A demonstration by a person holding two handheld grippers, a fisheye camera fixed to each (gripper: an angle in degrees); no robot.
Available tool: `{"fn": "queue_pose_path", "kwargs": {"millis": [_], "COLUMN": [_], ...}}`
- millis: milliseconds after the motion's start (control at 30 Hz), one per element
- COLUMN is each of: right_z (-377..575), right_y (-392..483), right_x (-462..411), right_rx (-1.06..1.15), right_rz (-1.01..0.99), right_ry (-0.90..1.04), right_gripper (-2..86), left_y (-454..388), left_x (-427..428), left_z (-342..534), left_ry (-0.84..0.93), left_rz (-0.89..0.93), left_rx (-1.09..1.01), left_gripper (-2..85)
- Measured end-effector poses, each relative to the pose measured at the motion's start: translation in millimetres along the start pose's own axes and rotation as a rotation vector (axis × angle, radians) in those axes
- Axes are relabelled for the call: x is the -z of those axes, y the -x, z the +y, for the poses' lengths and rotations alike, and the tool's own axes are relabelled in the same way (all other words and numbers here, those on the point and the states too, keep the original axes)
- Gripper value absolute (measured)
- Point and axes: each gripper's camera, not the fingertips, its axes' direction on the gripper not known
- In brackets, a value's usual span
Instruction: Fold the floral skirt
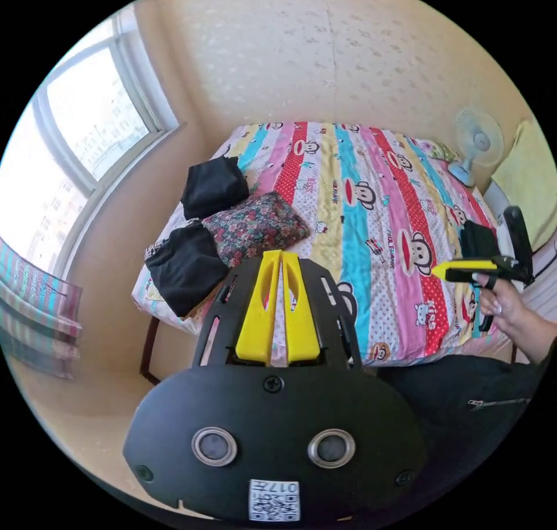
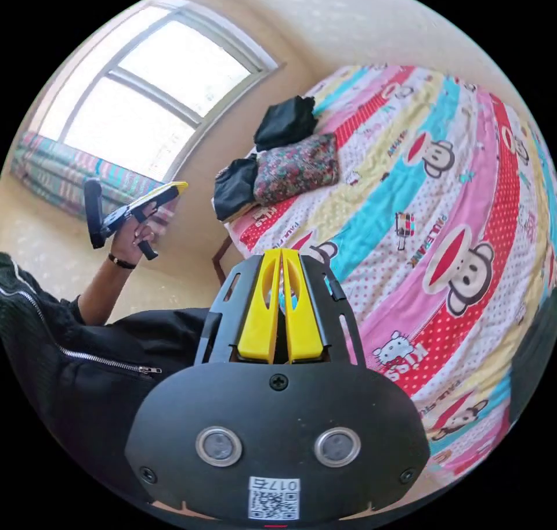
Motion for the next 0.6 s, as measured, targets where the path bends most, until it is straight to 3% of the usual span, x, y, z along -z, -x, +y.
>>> {"fn": "queue_pose_path", "kwargs": {"millis": [133, 300, 467, 600], "right_z": [-71, -194, -277, -316], "right_y": [6, -17, -48, -77], "right_x": [-44, -93, -147, -191], "right_rx": [-0.093, -0.182, -0.167, -0.139], "right_rz": [-0.096, -0.271, -0.174, -0.053], "right_ry": [-0.037, -0.182, -0.058, 0.097], "right_gripper": [1.5, 5.3, 9.4, 11.9], "left_y": [113, 194, 239, 259], "left_x": [-103, -223, -321, -396], "left_z": [-15, -24, -31, -11], "left_ry": [0.116, 0.114, 0.176, 0.250], "left_rz": [0.121, 0.315, 0.229, 0.359], "left_rx": [0.110, 0.217, 0.346, 0.434], "left_gripper": [-0.1, 2.5, 10.1, 13.2]}}
